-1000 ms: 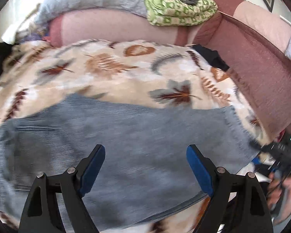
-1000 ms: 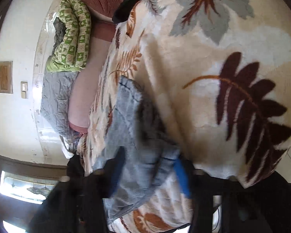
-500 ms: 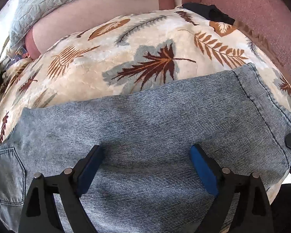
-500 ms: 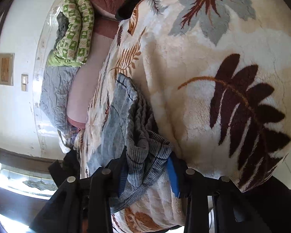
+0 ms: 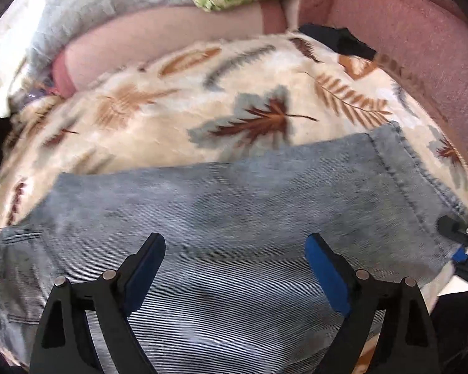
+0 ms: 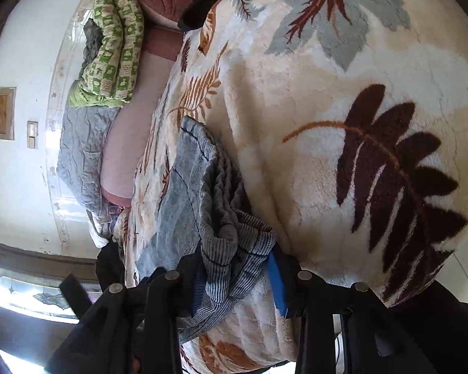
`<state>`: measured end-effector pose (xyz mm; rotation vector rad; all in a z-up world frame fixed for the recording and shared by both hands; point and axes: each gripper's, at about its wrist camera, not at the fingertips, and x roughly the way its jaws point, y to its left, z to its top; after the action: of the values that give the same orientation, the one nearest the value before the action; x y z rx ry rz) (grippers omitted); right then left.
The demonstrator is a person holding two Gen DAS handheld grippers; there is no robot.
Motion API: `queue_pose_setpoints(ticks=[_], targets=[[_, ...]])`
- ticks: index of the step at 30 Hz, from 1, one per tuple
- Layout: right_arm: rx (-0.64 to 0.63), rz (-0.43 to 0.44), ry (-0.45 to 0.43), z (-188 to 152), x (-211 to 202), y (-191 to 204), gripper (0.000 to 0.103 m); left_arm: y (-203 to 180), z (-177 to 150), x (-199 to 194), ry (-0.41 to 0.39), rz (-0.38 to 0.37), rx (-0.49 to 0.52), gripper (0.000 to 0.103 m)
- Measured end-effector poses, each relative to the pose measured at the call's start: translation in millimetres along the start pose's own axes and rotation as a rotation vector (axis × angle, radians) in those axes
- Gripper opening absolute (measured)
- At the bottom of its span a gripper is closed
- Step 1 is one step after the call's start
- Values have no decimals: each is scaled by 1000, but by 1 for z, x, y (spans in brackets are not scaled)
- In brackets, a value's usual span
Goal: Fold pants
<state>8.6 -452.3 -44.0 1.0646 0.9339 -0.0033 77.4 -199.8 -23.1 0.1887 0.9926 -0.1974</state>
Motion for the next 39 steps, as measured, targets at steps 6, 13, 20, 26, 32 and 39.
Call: queue_pose_setpoints(ticks=[6,13,20,26,32,39], targets=[[-87,-106,1,0,1,20,31,2,-5,25,69,22,46,97],[-119,-173,-8,1,0,29,28,16,-9,2,18,-22,-4,96],[-328,-219,-91,-11,-14,99,22,19,-14,19,78,-59,12,96],[-574,-154,-131,-46,-7,190,19,72,-15,-13,11,-153,-150,93],[-872,-59,-14,-148,54,259,19,183,-43,-61,-101,-94,-389,93],[-1005,-85,283,-249,172,215,23,268,-89,-92,-116,15,-543,93]])
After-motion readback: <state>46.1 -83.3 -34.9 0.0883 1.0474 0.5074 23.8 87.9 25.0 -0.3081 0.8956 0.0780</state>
